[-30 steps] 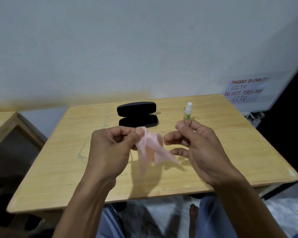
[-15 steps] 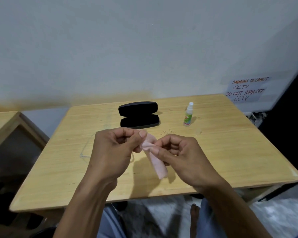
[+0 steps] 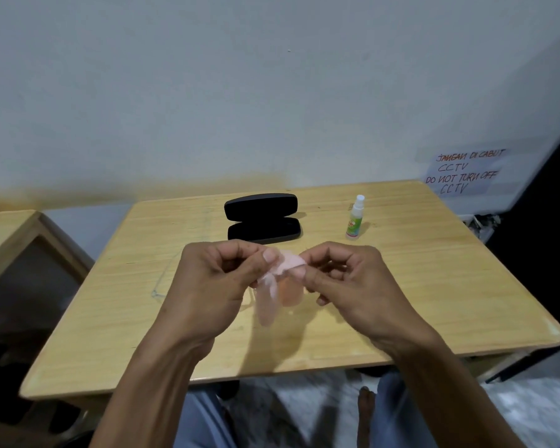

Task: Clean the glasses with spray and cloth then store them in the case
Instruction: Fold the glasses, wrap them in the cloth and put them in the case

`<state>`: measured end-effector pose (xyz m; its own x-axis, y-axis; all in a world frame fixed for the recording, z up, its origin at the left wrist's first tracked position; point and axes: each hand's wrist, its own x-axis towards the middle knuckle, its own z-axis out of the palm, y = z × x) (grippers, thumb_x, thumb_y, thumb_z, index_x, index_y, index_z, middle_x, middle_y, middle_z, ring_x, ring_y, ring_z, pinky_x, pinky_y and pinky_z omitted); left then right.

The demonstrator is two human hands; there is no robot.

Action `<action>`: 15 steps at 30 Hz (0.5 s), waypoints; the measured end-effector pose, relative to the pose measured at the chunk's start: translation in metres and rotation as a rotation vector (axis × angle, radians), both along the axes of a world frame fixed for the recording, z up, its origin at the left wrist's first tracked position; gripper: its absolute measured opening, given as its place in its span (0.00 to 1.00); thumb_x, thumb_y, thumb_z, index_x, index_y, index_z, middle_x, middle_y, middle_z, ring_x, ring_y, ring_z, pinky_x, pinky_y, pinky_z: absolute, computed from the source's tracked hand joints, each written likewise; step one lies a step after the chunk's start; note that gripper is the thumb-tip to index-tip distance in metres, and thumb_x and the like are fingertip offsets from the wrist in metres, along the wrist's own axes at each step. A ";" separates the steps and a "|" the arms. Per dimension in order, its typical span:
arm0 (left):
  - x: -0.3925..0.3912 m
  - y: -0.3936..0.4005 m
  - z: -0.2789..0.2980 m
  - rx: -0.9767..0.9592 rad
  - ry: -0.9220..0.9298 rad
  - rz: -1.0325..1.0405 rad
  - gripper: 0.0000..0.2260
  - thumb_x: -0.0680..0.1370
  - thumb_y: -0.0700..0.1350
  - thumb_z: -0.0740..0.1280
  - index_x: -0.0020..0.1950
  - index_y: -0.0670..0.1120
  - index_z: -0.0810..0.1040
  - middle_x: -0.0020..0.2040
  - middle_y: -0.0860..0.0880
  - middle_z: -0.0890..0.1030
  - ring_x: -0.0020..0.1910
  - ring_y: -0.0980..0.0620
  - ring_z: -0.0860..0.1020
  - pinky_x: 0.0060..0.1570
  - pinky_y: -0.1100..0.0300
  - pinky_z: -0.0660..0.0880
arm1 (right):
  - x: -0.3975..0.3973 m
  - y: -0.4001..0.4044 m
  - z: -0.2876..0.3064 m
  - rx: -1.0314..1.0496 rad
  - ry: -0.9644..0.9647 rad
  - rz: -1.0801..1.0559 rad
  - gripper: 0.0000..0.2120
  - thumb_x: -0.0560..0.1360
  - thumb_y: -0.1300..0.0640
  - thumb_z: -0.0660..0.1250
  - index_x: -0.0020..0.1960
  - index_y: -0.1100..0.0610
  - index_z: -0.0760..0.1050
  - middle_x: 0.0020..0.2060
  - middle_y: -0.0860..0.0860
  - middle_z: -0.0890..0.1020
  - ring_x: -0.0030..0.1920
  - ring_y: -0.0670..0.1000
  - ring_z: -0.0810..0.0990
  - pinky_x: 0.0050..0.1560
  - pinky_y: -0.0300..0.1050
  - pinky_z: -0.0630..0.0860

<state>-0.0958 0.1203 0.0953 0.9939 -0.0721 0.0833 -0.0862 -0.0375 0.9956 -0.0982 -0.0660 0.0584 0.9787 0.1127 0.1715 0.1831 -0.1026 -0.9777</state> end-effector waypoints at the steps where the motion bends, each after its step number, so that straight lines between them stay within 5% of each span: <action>1: 0.001 0.003 0.000 0.018 -0.007 0.011 0.09 0.69 0.45 0.73 0.39 0.39 0.85 0.31 0.46 0.83 0.29 0.57 0.73 0.32 0.66 0.72 | 0.002 -0.004 0.000 -0.033 -0.020 -0.035 0.02 0.75 0.57 0.74 0.45 0.52 0.86 0.41 0.50 0.86 0.41 0.46 0.81 0.40 0.42 0.78; 4: 0.003 0.012 0.002 0.137 -0.014 0.065 0.06 0.70 0.44 0.74 0.39 0.42 0.86 0.31 0.46 0.84 0.28 0.58 0.74 0.33 0.66 0.72 | 0.007 -0.014 0.007 -0.024 -0.029 -0.062 0.06 0.79 0.59 0.69 0.48 0.54 0.85 0.48 0.51 0.85 0.46 0.46 0.82 0.43 0.42 0.80; 8: 0.003 0.015 0.002 0.520 -0.098 0.183 0.04 0.71 0.53 0.75 0.43 0.54 0.85 0.36 0.54 0.83 0.33 0.61 0.76 0.34 0.66 0.70 | 0.013 -0.020 0.024 0.080 0.045 0.017 0.11 0.82 0.58 0.63 0.49 0.54 0.84 0.44 0.53 0.87 0.44 0.49 0.84 0.46 0.46 0.79; 12: 0.002 -0.001 0.012 0.562 -0.284 0.011 0.17 0.67 0.55 0.77 0.55 0.60 0.83 0.45 0.57 0.83 0.46 0.57 0.77 0.42 0.76 0.68 | 0.019 -0.019 0.034 -0.042 0.035 0.160 0.10 0.77 0.52 0.68 0.46 0.57 0.84 0.42 0.56 0.86 0.44 0.48 0.83 0.49 0.47 0.77; 15: 0.005 -0.014 0.017 0.506 -0.378 0.038 0.09 0.68 0.50 0.78 0.47 0.56 0.87 0.41 0.58 0.84 0.43 0.57 0.78 0.42 0.78 0.67 | 0.024 -0.018 0.038 -0.121 0.028 0.243 0.10 0.80 0.55 0.67 0.51 0.58 0.85 0.49 0.51 0.88 0.54 0.46 0.85 0.58 0.44 0.77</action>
